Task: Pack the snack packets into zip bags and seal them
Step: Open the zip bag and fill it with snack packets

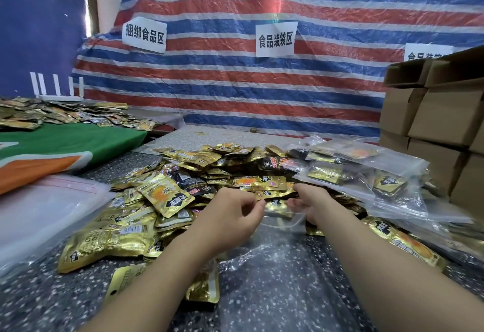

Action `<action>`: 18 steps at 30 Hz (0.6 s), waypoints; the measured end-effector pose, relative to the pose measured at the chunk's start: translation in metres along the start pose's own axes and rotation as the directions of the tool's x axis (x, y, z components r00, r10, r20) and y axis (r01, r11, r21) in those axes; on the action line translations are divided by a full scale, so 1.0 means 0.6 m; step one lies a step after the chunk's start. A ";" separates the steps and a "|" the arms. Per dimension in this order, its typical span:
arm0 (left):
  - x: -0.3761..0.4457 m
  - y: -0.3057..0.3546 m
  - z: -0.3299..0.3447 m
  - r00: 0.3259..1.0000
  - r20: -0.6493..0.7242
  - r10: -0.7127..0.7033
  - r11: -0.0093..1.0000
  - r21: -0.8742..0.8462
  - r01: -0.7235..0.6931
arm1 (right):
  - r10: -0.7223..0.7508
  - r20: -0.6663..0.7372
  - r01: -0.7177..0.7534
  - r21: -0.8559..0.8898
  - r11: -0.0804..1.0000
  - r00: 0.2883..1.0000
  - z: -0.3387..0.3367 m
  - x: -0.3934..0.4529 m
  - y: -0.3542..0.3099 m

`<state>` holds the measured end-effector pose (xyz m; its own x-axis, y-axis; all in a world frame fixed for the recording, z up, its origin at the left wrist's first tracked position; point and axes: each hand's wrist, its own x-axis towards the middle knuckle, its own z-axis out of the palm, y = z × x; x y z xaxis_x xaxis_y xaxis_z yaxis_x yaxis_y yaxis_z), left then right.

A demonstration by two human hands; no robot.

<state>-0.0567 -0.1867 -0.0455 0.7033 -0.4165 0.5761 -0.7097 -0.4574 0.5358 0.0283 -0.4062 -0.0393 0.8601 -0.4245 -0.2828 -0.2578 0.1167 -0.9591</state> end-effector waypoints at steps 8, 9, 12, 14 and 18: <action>0.000 0.006 -0.001 1.000 -0.002 0.005 1.000 0.024 -0.005 | 0.111 -0.052 -0.102 0.157 0.982 0.992 0.010 0.000 -0.003; -0.001 0.006 -0.002 1.000 -0.004 0.003 1.000 0.020 -0.003 | 0.115 -0.064 -0.102 0.178 0.979 0.991 0.011 -0.003 -0.004; -0.001 0.007 -0.003 1.000 -0.013 0.004 1.000 0.004 -0.004 | 0.110 -0.135 -0.072 0.260 0.963 0.985 0.012 -0.026 0.000; -0.001 0.009 -0.003 0.999 -0.033 0.014 1.000 -0.012 -0.014 | 0.093 -0.218 -0.025 0.295 0.955 0.972 0.004 -0.046 0.010; 0.000 0.011 -0.004 0.997 -0.069 0.029 1.000 -0.003 -0.029 | 0.097 -0.179 -0.044 0.278 0.959 0.979 -0.023 -0.083 0.044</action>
<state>-0.0612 -0.1877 -0.0406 0.6782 -0.3743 0.6324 -0.7299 -0.4431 0.5205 -0.0274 -0.3943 -0.0505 0.7385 -0.5647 -0.3683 -0.1628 0.3808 -0.9102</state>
